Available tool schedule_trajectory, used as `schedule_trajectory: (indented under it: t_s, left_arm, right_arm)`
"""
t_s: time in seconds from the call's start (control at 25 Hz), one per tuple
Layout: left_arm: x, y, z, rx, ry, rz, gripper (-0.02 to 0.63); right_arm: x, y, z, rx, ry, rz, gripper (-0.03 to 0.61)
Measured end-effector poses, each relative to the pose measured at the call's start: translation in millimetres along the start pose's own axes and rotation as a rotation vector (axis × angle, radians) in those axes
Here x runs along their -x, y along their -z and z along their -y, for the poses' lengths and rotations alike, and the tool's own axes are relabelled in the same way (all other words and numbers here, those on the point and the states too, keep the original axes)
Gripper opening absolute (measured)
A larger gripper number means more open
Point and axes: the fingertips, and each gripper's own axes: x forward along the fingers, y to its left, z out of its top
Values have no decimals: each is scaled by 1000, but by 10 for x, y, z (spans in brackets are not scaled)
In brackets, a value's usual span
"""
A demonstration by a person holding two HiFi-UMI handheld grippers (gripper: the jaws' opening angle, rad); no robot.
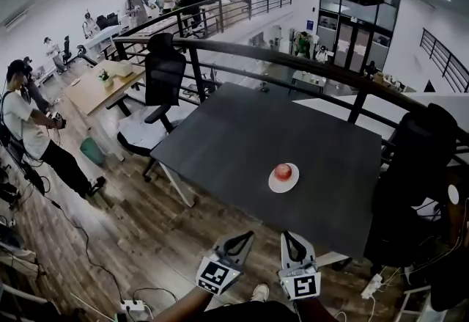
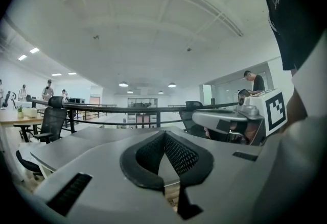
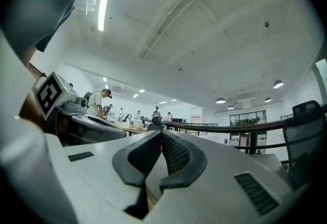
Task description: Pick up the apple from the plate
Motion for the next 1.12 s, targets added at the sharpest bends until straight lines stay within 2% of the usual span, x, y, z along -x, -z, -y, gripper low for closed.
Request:
schedule_trajectory:
  t_s: [0.28,0.6,1.12]
  left_arm:
    - [-399,-5,-115,1,-45,-7,23]
    - [-716,-60,-487,11,-42,11,23]
    - [-1247,-83,-1418,13,63,18,23]
  right_arm:
    - [-152,129,324,-4,-41,-13,25]
    - [-569,229,481,-8,-48,-23,23]
    - [-1630,530,543,7,5,-74,24]
